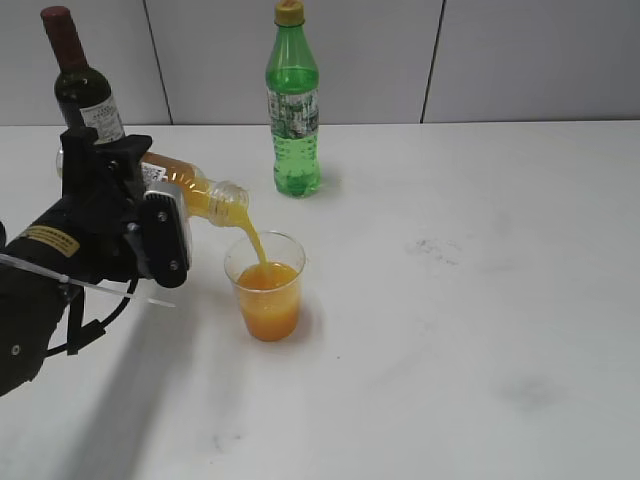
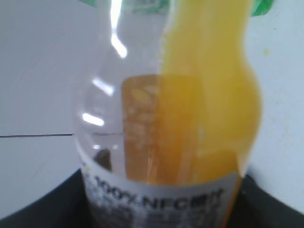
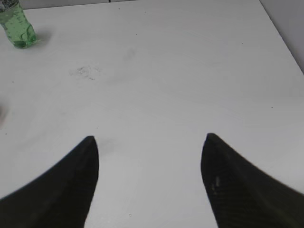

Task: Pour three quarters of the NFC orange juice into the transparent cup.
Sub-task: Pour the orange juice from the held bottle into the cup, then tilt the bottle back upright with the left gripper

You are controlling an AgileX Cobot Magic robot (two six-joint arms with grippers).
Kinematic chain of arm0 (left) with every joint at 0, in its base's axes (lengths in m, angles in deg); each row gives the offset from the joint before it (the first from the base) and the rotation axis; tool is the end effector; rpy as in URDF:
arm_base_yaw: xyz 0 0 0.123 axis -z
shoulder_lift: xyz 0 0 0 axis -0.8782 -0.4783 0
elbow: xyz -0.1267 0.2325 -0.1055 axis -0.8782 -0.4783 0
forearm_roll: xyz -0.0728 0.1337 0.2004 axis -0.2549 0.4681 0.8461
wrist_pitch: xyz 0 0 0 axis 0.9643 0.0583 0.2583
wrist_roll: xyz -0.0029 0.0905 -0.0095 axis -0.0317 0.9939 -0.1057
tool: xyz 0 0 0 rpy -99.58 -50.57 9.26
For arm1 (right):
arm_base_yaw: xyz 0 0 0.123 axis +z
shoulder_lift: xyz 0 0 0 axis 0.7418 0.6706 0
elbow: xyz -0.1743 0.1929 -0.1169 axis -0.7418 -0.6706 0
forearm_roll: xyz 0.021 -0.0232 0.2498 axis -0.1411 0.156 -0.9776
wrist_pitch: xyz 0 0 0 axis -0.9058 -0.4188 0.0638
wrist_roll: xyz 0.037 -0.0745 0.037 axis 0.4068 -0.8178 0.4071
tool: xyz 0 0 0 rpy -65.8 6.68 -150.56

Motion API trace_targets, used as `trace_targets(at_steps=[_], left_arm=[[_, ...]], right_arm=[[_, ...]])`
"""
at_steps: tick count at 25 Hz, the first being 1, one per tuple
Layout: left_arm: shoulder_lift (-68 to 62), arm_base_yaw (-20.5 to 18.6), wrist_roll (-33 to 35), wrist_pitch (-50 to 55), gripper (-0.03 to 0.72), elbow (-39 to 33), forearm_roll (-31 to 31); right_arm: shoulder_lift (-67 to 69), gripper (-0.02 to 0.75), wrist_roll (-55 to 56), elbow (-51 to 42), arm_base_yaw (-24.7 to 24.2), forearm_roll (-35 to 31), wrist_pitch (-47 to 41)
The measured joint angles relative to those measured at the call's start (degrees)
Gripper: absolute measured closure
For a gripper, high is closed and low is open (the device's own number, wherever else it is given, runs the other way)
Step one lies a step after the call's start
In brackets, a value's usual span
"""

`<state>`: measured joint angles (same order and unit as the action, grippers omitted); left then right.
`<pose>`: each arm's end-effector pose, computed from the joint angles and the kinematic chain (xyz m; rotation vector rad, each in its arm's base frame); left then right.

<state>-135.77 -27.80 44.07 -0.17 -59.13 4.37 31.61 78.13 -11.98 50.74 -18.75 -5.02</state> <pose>0.2651 -0.1343 0.1400 1.3952 1.1335 1.0325 -0.0054 0.0012 0.2804 -0.0602 2.0080 0.0481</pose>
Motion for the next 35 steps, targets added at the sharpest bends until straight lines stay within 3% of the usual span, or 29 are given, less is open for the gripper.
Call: trace_targets(at_steps=[35], left_arm=[[-0.50,0.00,1.98,-0.60,0.215,0.00,1.12]], right_arm=[[0.00,0.219,0.00,0.00,0.00,0.00,0.00]])
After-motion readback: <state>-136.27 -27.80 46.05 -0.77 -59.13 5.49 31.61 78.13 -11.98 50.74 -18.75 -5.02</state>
